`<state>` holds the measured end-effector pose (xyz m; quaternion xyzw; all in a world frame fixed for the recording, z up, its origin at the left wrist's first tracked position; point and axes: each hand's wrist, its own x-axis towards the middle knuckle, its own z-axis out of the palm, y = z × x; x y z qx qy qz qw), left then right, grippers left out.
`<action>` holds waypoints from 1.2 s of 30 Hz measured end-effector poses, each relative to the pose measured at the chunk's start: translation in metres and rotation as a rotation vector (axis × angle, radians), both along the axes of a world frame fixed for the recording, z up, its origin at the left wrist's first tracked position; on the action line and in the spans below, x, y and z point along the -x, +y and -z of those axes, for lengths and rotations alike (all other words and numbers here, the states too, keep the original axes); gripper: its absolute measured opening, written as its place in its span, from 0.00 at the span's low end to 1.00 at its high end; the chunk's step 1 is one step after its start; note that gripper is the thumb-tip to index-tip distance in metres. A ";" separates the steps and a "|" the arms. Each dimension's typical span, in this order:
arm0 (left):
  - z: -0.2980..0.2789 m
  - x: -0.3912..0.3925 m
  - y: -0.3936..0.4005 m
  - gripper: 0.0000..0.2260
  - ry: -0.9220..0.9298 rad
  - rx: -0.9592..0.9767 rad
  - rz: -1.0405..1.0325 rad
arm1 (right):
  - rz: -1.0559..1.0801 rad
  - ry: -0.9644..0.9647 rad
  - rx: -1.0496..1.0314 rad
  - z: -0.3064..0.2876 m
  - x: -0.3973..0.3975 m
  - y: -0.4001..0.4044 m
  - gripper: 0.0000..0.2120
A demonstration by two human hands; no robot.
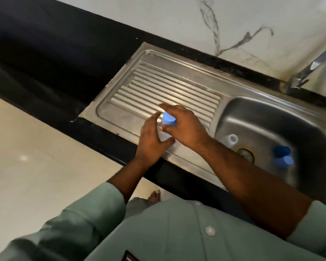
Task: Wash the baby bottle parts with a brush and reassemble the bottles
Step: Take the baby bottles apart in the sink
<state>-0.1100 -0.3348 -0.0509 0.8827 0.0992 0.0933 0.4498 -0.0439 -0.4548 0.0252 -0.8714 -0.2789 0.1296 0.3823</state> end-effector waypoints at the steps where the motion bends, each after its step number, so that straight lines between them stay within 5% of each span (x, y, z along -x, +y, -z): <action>1: 0.003 -0.003 -0.002 0.34 0.003 0.034 -0.006 | 0.013 -0.010 0.015 -0.002 0.000 0.001 0.30; 6: -0.005 -0.018 -0.022 0.23 -0.126 0.169 -0.040 | 0.076 -0.036 -0.023 -0.028 -0.004 -0.022 0.26; 11: -0.030 -0.048 -0.061 0.21 -0.195 0.322 0.206 | 0.198 -0.055 -0.119 -0.054 -0.011 -0.083 0.22; 18: -0.026 -0.077 -0.160 0.23 -0.016 0.423 0.573 | 0.457 0.026 -0.218 -0.064 -0.024 -0.211 0.23; 25: 0.001 -0.100 -0.260 0.22 0.086 0.415 0.527 | 0.824 0.096 -0.360 -0.013 -0.030 -0.325 0.18; 30: 0.010 -0.113 -0.309 0.25 0.115 0.395 0.551 | 0.891 0.094 -0.153 0.055 -0.044 -0.389 0.19; 36: 0.048 -0.126 -0.336 0.24 0.312 0.445 0.404 | 0.561 0.072 0.167 0.133 -0.087 -0.423 0.23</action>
